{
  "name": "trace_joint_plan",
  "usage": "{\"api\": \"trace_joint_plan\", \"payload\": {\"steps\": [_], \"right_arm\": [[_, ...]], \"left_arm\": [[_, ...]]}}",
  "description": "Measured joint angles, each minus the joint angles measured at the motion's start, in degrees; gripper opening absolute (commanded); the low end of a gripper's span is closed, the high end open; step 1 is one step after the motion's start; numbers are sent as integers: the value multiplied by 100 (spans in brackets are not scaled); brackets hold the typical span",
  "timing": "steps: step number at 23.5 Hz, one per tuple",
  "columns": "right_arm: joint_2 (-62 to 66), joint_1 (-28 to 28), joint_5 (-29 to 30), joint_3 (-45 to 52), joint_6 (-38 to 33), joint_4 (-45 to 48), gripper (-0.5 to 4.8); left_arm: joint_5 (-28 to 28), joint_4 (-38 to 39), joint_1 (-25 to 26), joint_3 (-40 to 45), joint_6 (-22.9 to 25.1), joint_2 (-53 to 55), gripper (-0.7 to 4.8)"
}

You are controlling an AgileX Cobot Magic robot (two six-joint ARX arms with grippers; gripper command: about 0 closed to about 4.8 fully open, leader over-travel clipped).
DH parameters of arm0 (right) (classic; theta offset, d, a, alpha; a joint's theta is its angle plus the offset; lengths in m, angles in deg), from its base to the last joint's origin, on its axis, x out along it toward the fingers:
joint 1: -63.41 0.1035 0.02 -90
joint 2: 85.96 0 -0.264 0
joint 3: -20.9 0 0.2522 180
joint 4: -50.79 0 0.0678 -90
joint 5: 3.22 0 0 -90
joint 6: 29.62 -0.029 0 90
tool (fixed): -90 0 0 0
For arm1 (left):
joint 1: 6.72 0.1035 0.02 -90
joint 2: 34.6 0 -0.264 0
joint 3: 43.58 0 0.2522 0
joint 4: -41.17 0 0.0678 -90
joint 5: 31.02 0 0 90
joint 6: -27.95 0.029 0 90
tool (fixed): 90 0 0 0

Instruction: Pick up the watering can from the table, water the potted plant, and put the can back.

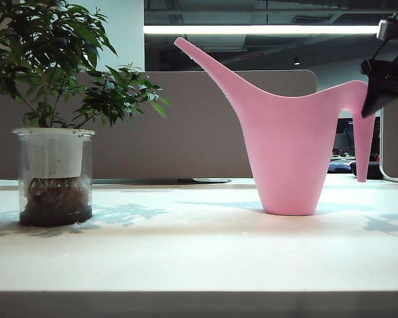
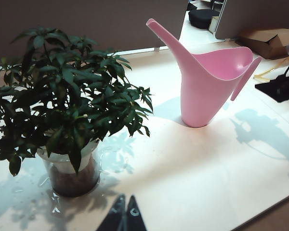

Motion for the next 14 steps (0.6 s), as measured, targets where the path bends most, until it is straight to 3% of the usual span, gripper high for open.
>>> {"api": "trace_joint_plan", "payload": {"steps": [6,14], "right_arm": [[483,-2,-24,-2,-61,719,429],[1408,-2,-35,-2,-39,1910,429]], "left_arm": [[-7,2,-122,0,330,-7,-5],[-4,2,-122,0,348,-7,-5]]}}
